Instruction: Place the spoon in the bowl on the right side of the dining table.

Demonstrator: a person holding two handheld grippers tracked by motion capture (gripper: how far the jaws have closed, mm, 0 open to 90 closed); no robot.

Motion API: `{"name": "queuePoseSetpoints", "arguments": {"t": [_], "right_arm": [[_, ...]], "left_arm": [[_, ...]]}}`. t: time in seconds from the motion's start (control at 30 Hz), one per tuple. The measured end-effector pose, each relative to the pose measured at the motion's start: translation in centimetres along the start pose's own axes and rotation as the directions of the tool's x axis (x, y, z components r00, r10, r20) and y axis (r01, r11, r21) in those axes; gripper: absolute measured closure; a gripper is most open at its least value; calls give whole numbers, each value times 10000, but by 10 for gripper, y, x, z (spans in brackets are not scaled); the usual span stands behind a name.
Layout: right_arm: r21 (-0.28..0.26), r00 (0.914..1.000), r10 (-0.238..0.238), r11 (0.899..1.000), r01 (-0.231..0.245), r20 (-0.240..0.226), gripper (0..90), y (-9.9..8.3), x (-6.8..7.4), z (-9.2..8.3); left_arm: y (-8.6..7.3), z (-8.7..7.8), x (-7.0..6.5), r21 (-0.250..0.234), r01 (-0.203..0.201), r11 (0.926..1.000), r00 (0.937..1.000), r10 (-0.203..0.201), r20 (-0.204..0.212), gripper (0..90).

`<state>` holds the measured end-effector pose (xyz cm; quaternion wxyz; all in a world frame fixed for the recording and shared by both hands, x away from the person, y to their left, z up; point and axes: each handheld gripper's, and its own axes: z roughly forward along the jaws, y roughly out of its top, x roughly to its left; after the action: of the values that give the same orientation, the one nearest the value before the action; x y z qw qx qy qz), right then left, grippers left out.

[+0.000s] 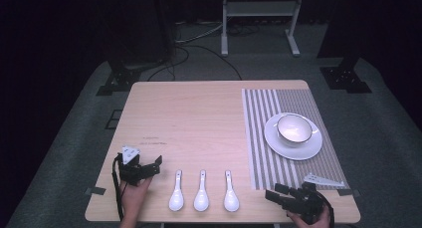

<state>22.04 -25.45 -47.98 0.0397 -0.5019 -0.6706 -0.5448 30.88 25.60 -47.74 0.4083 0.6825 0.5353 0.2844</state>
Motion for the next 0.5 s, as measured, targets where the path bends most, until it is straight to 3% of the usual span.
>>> {"name": "queuePoseSetpoints", "arguments": {"t": [0.5], "right_arm": [[489, 9995, -196, 9986, 208, -244, 282, 18, 13, 24]], "left_arm": [[0, 0, 1, -40, 112, 9999, 9999, -112, 33, 33]]}}
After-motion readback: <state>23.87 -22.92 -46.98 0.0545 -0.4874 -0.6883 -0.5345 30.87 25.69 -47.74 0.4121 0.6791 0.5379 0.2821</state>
